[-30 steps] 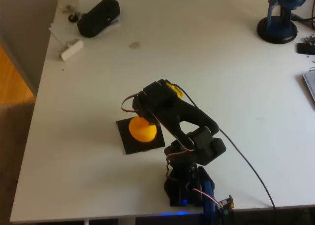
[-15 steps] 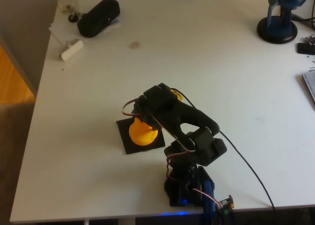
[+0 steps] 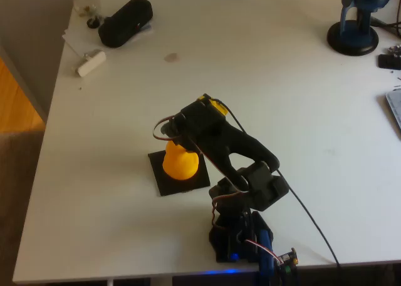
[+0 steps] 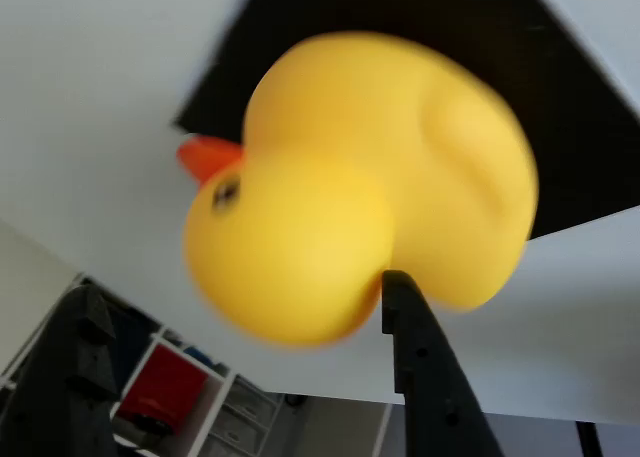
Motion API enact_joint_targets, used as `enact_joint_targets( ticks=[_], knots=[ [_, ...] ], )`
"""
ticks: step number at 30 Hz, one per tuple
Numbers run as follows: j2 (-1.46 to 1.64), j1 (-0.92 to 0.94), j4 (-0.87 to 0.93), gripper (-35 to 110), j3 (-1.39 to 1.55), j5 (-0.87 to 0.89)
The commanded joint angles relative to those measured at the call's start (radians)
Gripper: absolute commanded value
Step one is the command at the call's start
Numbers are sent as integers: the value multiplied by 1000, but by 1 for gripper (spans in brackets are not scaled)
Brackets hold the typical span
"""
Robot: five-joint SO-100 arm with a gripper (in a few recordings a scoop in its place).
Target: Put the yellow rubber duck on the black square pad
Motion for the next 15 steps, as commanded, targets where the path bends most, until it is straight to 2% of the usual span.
enact_joint_targets(
  ticks=[1,7,15],
  knots=[
    [21,2,21,31,-54,-12],
    [23,5,187,31,-57,-14],
    [63,5,270,31,-207,-12]
  ],
)
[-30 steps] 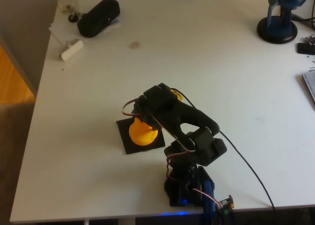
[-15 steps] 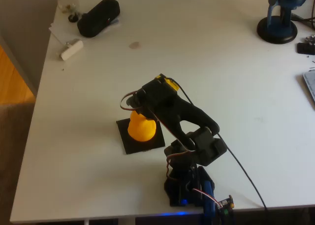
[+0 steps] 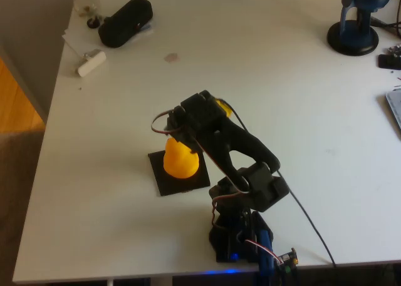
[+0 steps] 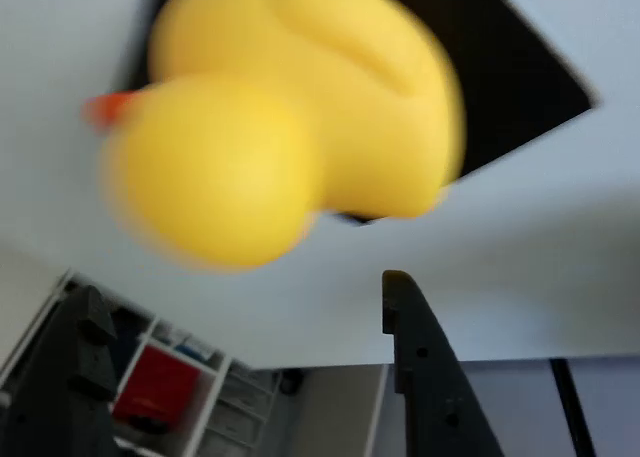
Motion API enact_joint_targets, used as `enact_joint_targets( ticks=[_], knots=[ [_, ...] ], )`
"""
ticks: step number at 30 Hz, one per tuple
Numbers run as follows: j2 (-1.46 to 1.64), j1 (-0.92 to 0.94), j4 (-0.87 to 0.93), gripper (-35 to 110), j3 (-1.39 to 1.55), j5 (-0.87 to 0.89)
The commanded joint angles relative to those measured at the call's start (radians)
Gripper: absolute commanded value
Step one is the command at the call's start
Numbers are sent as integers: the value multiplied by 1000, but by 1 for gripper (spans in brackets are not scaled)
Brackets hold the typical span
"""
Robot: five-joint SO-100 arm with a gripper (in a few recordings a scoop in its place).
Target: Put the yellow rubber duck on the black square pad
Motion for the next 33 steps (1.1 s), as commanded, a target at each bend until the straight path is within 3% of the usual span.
enact_joint_targets(
  ticks=[1,5,11,19,25,33],
  knots=[
    [52,-2,55,31,-91,-12],
    [58,37,69,31,-112,-2],
    [75,316,28,30,-115,5],
    [255,643,-127,12,-95,169],
    [307,680,-202,7,20,324],
    [776,680,-388,7,456,433]
  ],
)
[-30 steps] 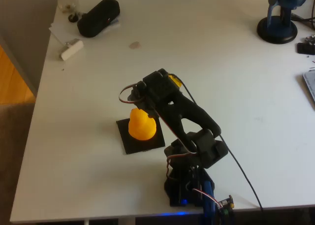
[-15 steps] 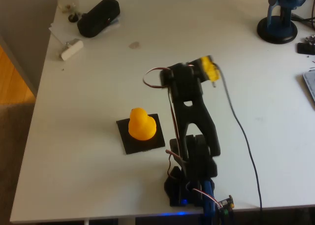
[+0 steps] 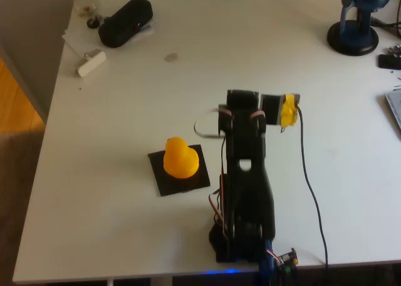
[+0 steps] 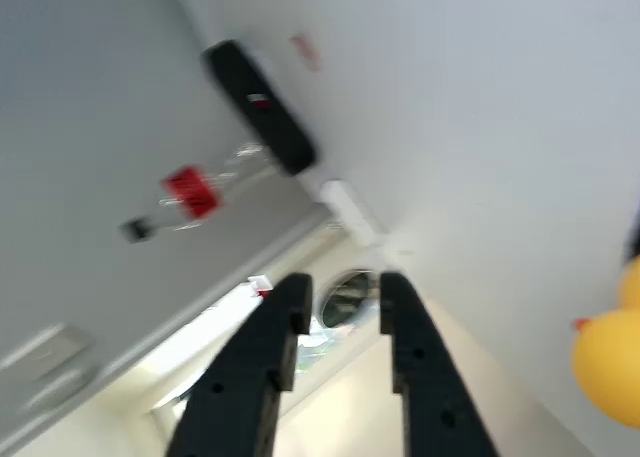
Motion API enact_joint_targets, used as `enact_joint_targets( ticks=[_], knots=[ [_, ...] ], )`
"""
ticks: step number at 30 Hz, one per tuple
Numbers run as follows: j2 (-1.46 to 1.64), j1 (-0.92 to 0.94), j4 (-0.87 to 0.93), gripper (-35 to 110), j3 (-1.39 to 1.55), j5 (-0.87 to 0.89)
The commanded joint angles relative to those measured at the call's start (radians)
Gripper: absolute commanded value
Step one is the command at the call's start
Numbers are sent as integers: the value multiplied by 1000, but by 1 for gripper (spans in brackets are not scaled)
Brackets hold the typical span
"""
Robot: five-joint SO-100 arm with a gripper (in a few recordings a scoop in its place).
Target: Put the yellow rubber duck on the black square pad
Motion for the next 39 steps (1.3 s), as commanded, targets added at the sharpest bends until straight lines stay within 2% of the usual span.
enact_joint_targets(
  ticks=[1,7,39],
  knots=[
    [196,26,-31,7,192,-2],
    [494,26,-18,7,423,-11],
    [472,23,-18,7,451,-11]
  ],
)
